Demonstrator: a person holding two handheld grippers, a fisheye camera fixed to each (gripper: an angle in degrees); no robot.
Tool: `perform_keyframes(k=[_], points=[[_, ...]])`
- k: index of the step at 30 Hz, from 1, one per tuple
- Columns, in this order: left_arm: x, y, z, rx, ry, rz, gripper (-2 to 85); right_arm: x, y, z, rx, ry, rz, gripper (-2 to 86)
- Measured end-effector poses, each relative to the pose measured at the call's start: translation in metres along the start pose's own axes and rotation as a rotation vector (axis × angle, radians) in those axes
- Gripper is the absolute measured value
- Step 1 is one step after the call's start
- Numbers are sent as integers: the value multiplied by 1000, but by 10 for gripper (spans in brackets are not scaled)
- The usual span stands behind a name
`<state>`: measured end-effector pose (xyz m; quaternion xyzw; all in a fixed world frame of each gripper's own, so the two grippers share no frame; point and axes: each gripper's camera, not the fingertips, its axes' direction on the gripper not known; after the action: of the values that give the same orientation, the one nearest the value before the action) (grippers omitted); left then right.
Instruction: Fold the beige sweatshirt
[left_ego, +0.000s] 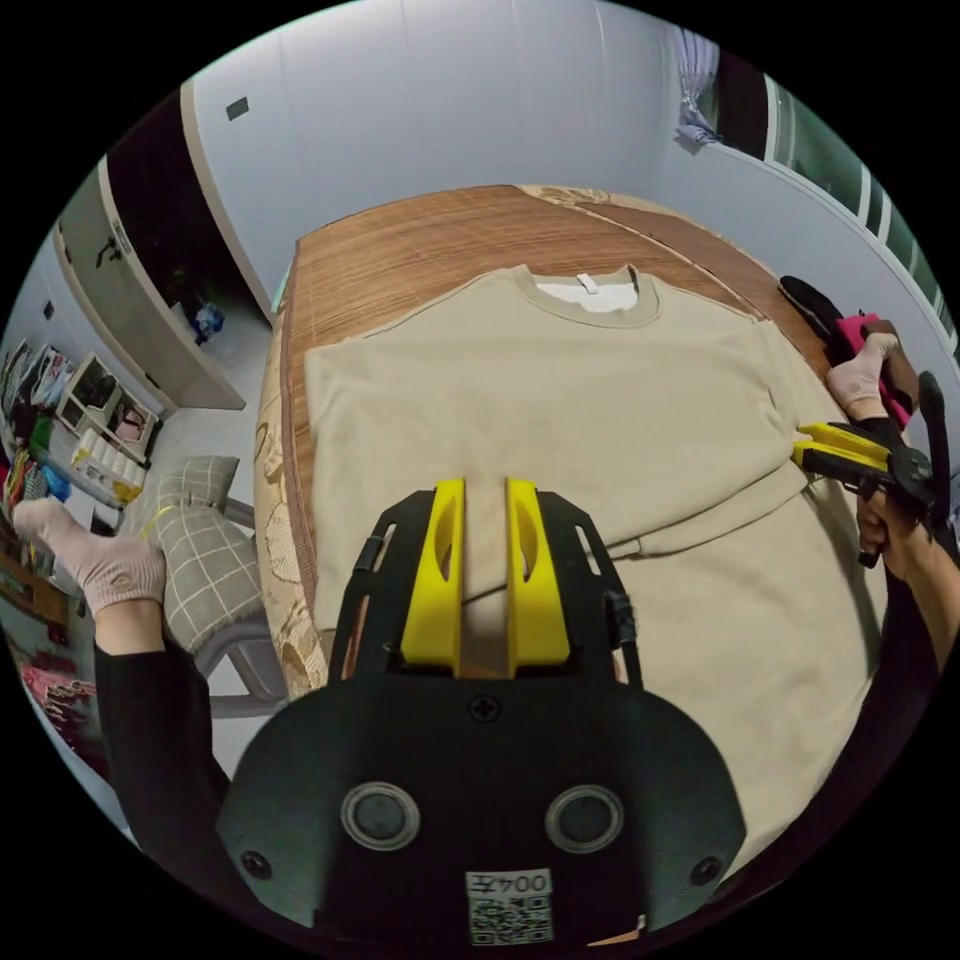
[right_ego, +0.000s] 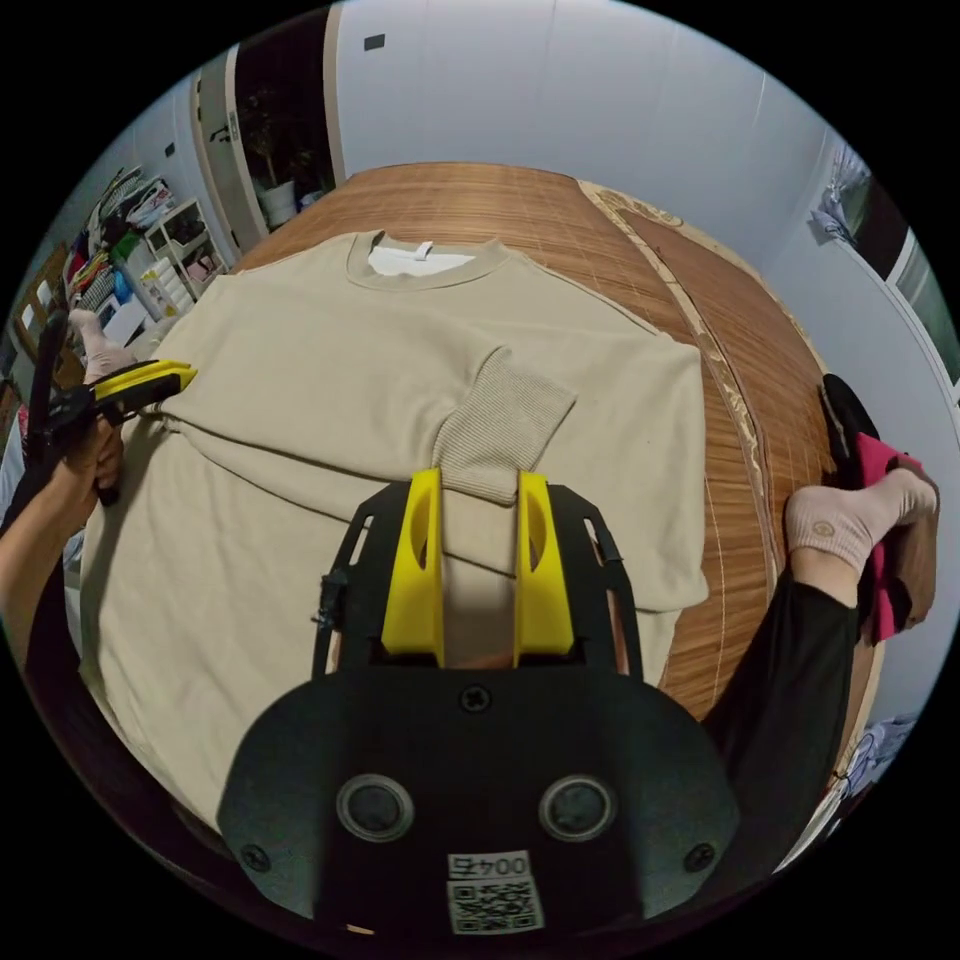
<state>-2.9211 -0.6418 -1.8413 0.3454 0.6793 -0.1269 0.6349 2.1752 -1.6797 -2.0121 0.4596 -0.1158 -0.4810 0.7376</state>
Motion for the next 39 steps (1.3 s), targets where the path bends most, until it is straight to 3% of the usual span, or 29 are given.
perform_keyframes(k=[14, 23, 30, 35, 39], points=[[-55, -148, 76, 15, -14, -35, 71, 32, -183, 83, 54, 25, -18, 115], [-75, -160, 76, 28, -24, -56, 76, 52, -203, 87, 129, -17, 16, 119], [-136, -104, 6, 30, 187, -170, 95, 60, -90, -13, 130, -242, 49, 127], [-150, 42, -92, -96, 311, -199, 90, 30, 51, -76, -58, -313, -2, 139], [-148, 122, -127, -200, 459, -243, 92, 21, 104, -89, -112, -353, 60, 143]])
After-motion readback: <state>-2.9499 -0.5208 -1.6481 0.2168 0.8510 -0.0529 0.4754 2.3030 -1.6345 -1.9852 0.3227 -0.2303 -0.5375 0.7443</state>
